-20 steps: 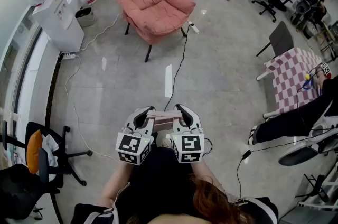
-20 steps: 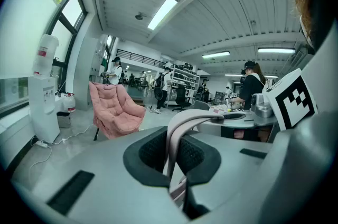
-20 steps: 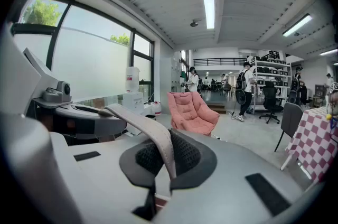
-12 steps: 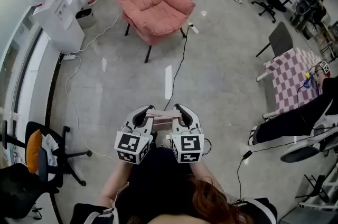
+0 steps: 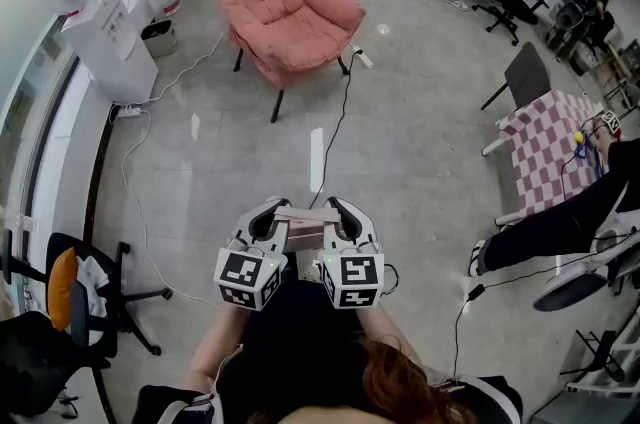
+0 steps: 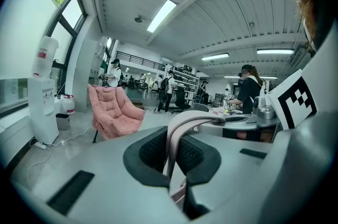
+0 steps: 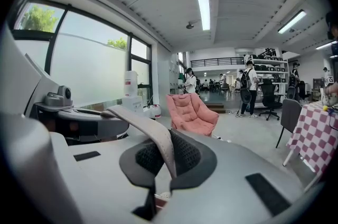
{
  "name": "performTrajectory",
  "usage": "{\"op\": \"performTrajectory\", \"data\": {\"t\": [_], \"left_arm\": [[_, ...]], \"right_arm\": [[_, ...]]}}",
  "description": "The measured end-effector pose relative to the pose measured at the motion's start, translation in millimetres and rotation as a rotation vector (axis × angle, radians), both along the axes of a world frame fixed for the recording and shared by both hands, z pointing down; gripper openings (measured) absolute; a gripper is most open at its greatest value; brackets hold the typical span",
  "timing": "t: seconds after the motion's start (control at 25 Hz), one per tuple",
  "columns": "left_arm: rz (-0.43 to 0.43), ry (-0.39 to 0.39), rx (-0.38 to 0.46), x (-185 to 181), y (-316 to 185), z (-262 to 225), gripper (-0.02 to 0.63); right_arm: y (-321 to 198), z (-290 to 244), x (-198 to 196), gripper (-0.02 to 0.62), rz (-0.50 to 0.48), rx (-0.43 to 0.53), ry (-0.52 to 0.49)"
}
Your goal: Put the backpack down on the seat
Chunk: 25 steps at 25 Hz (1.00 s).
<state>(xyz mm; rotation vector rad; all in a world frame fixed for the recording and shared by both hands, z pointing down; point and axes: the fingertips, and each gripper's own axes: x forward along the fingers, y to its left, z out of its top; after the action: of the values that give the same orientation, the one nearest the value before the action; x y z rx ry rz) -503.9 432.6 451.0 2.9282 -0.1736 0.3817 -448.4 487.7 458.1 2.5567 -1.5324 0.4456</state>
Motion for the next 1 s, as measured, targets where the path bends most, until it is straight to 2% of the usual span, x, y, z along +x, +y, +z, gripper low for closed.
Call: {"op": "performTrajectory", "data": {"t": [0.44, 1.0], "left_arm": [[0.018, -0.019, -0.028, 29, -24, 11, 0.02], [-0.003, -0.032, -0.051, 106, -96, 7, 0.02]], "right_arm": [[-25, 10, 30, 0.034, 0.029, -0.021, -0.035], [-100, 7, 107, 0.034, 0.021, -0.033, -0.051]]}}
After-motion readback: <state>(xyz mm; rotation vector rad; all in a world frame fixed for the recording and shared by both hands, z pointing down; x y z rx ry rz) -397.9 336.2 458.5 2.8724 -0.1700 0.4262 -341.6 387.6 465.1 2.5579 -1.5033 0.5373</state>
